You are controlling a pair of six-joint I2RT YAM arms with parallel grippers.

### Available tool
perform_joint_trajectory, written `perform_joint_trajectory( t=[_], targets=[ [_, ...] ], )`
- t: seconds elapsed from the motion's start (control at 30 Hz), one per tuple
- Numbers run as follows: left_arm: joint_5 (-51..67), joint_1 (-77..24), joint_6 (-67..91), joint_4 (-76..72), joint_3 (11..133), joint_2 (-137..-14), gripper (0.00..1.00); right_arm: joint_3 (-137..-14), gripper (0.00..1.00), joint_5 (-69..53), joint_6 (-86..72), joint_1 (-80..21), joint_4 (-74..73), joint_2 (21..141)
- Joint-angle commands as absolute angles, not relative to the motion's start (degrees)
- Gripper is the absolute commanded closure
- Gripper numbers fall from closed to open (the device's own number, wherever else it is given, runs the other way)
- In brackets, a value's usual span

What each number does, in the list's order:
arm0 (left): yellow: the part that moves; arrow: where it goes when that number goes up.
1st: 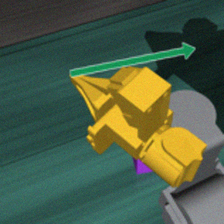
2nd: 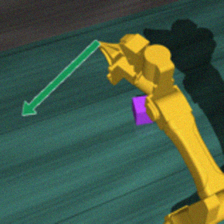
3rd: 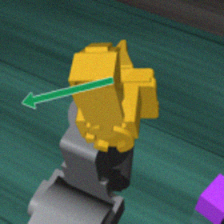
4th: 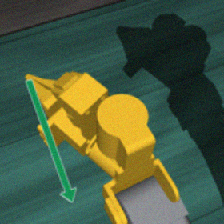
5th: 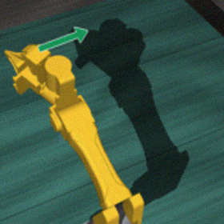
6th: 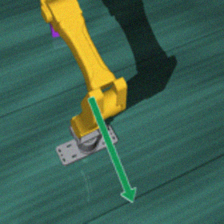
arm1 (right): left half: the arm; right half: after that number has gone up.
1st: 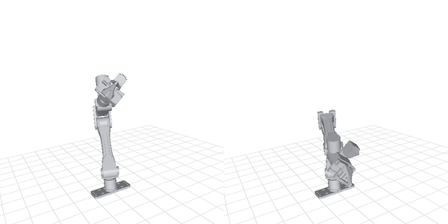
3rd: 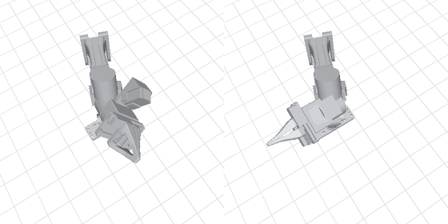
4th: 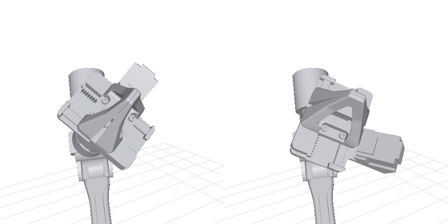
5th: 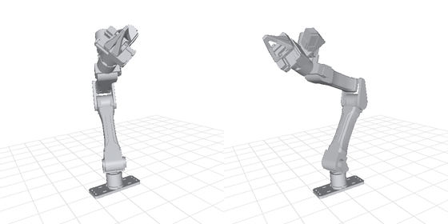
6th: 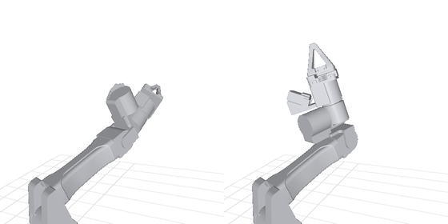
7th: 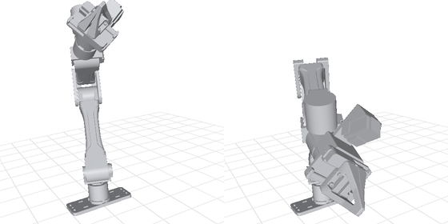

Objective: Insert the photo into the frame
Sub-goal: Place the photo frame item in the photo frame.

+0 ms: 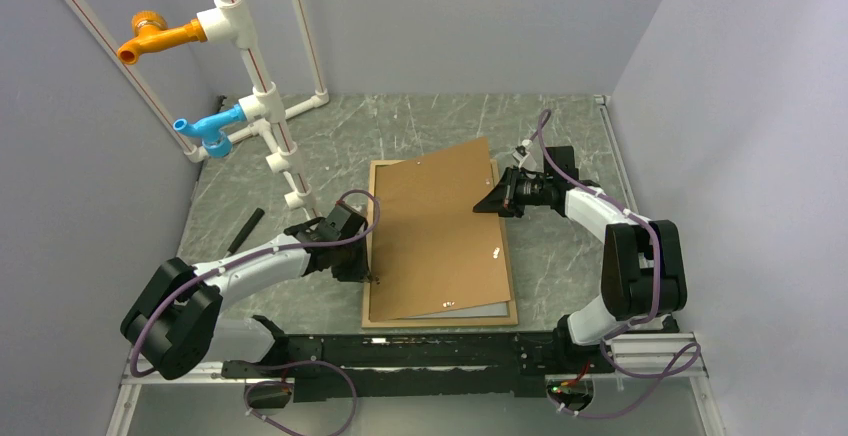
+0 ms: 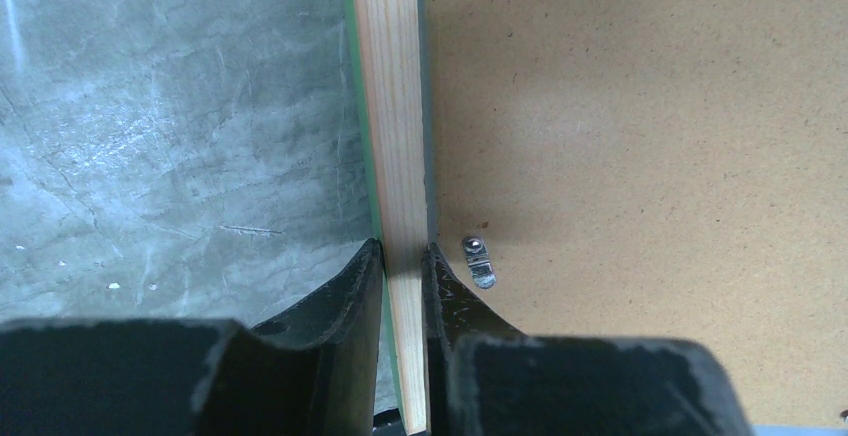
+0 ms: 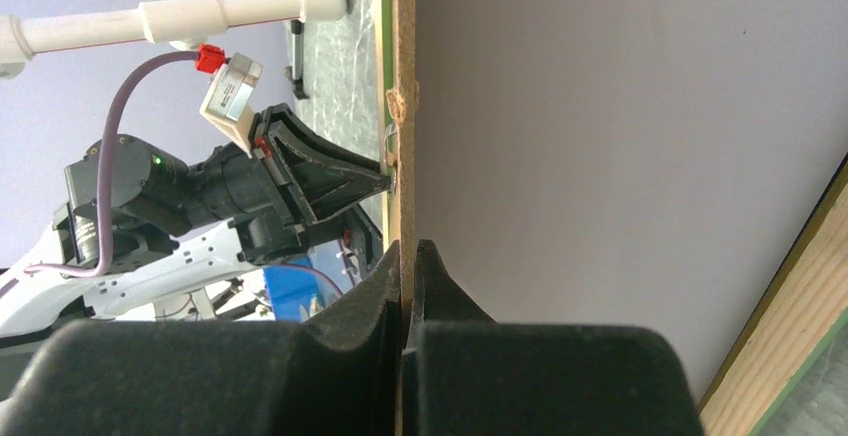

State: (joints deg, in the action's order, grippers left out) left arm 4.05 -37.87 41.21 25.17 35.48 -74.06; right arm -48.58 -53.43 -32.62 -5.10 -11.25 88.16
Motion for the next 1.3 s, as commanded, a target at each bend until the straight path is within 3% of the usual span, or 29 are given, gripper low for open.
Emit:
perform_joint_trajectory(
  t=[0.0,0.63,0.73,0.83,0.93,1.1,1.27],
  targets=[
    [0.2,-38.2,39.7,27.9,33.5,-74.9,0.87,-50.6,1.00,-46.8,-27.4,-5.6,-9.6,87.6],
    [0.2,-38.4,38.9,28.5,33.8,-74.9,0.86,-48.3,1.00,-46.0,-29.3,-5.0,-2.3,88.0],
    [0.5,-38.4,38.8,28.2,33.5,-73.5,0.75,-47.2,1.00,-47.7,-31.7,-5.0,2.1,87.0],
    [1.4,-38.4,39.5,28.2,32.8,-70.7,0.49,-45.9,1.00,-48.2,-32.5,-5.1,4.6,85.7],
    [1.8,-38.3,39.9,28.5,32.3,-67.9,0.39,-45.5,1.00,-48.3,-32.4,-5.1,5.3,85.7],
    [2.2,-38.0,40.8,28.1,31.7,-64.4,0.43,-44.7,1.00,-48.9,-33.1,-5.0,6.6,86.1],
    [4.8,-36.0,41.2,25.8,30.2,-62.1,0.57,-44.6,1.00,-49.3,-33.5,-5.1,7.0,85.1]
  ],
)
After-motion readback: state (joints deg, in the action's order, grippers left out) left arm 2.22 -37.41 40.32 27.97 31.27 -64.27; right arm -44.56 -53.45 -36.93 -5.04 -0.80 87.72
